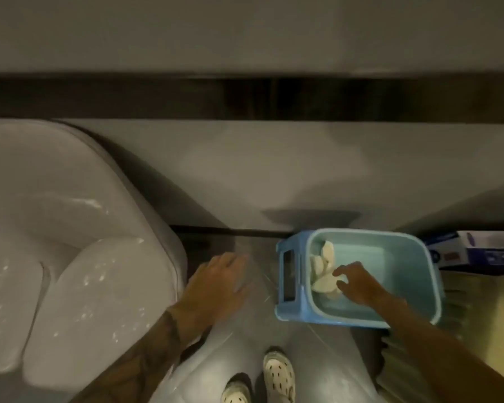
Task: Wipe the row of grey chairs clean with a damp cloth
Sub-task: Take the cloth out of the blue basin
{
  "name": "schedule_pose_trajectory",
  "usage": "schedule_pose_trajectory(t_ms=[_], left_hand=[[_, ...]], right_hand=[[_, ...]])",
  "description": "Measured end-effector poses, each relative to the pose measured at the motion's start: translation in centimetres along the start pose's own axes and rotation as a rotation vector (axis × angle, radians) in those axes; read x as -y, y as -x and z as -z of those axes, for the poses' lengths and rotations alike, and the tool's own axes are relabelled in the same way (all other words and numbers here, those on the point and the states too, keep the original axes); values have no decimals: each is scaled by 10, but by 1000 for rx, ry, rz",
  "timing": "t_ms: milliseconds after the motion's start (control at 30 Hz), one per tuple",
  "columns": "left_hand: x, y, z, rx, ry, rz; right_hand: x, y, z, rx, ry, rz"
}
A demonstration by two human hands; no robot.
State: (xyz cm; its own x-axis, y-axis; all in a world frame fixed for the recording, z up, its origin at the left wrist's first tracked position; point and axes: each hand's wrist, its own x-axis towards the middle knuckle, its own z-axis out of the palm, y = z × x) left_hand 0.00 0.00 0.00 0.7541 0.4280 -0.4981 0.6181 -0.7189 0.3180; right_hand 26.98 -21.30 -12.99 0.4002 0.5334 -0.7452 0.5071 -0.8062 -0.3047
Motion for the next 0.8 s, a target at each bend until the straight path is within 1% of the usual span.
schedule_pose_trajectory(t_ms=[167,267,367,433,567,633,733,800], left_hand=[[8,-19,-46,91,74,55],[11,-20,-58,100,108,73],[10,-12,-56,95,129,91],[8,-4,-49,81,138,103],[3,19,-23,45,155,126],[-3,34,-9,24,168,114],[-8,59,12,-15,199,87],[-6,77,22,-41,208,81]], right_hand=[[-13,-41,-35,86,42,12],[-14,-44,-48,45,68,28],[-14,-30,-43,11,53,29],[-8,-11,-31,-45,42,38],[18,37,5,-254,-3,107],[38,66,19,-337,19,139],[74,109,30,-433,12,283],[103,134,30,-442,-17,400]])
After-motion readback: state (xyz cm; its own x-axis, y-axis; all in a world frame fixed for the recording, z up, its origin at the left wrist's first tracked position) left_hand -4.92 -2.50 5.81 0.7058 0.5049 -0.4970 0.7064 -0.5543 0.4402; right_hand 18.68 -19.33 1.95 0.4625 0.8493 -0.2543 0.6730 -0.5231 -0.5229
